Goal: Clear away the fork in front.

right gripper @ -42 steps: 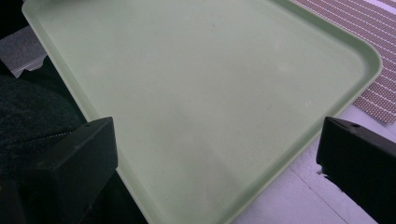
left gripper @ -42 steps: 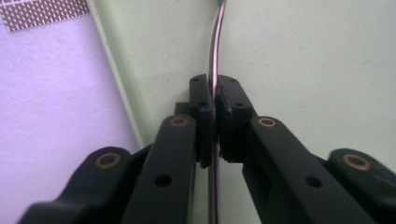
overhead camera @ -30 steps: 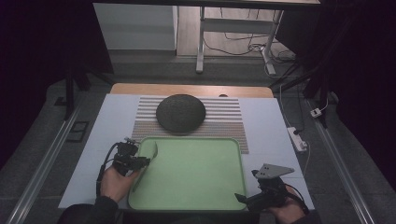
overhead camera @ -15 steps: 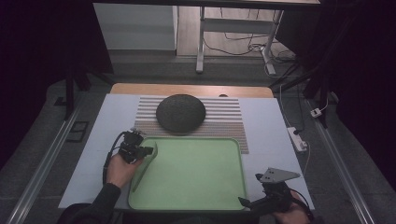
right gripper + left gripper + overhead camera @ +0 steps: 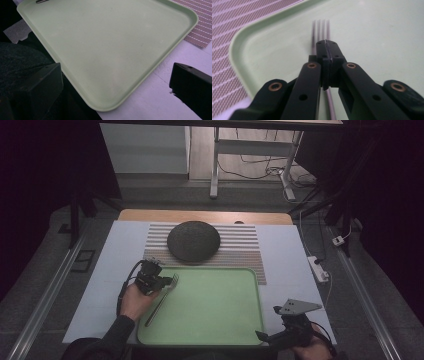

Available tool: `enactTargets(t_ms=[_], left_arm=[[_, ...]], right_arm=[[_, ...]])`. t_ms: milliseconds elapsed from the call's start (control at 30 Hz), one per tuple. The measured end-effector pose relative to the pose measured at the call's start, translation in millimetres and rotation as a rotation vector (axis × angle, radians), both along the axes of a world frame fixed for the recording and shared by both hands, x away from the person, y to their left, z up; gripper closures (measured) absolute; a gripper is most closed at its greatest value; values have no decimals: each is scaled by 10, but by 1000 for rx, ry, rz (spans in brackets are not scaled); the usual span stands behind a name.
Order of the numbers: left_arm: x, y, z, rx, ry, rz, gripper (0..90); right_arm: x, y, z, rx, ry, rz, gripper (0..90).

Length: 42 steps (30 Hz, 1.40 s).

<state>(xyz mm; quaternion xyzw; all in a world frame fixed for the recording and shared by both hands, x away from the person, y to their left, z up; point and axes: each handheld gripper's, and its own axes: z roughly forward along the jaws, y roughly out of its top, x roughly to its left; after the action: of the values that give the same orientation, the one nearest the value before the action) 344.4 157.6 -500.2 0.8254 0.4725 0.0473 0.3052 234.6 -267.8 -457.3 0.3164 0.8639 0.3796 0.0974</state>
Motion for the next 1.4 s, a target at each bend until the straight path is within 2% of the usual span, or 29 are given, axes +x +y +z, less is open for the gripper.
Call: enactTargets(t_ms=[100, 200, 333, 400, 667, 800, 1000, 1267, 1333, 1400], left_arm=[[-1, -120, -35, 7, 4, -60, 887], [19, -223, -101, 44, 20, -80, 887], [56, -243, -175, 77, 40, -61, 886], [67, -213, -183, 71, 42, -50, 887], [103, -58, -175, 104, 41, 11, 887], [134, 66, -173, 96, 64, 54, 887], [166, 222, -177, 63, 100, 105, 887], [179, 286, -187, 33, 117, 112, 886], [191, 314, -192, -2, 143, 107, 885], [185, 342, -176, -25, 139, 107, 877]], right_arm=[[2, 3, -1, -4, 3, 2, 0], [3, 6, -3, -6, 5, 2, 0], [5, 2, -3, -7, 7, 3, 0], [7, 1, -4, -3, 11, 5, 0], [12, -4, -3, 0, 18, 5, 0], [18, -10, -5, 3, 19, 8, 0], [24, -15, -7, 15, 26, 5, 0], [29, -13, -9, 11, 32, 6, 0], [29, -12, -10, 10, 32, 7, 0], [30, -13, -10, 12, 34, 11, 5]])
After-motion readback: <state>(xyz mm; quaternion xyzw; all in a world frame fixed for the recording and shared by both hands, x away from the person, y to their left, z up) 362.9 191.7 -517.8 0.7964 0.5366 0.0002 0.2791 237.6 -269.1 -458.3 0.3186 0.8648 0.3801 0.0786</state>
